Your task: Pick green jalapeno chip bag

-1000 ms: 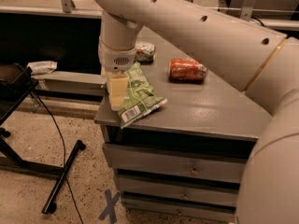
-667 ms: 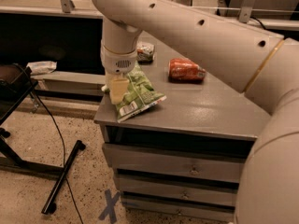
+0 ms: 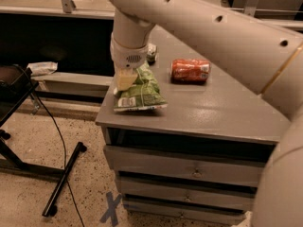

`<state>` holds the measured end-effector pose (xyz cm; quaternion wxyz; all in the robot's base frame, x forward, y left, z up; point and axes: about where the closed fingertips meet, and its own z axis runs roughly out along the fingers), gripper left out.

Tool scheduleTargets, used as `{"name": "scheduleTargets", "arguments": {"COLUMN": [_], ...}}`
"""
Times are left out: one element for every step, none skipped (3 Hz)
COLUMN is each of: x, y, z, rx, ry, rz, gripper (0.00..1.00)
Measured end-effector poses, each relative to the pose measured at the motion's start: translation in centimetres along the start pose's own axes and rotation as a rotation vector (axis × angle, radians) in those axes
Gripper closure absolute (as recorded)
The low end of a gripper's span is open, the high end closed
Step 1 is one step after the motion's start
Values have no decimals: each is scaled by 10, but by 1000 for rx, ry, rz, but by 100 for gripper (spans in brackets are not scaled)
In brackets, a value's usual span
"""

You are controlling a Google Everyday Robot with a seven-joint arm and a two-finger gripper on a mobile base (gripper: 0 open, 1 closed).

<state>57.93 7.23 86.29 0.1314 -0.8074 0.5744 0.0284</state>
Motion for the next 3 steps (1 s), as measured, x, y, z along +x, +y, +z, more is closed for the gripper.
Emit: {"name": "scheduleTargets", "arguments": {"x": [9, 5, 5], "y": [-6, -6, -6], "z": [-46, -100, -100], "rx": [73, 148, 148], "ry": [-57, -144, -145], "rz": [9, -25, -25], "gripper": [100, 100, 100]}}
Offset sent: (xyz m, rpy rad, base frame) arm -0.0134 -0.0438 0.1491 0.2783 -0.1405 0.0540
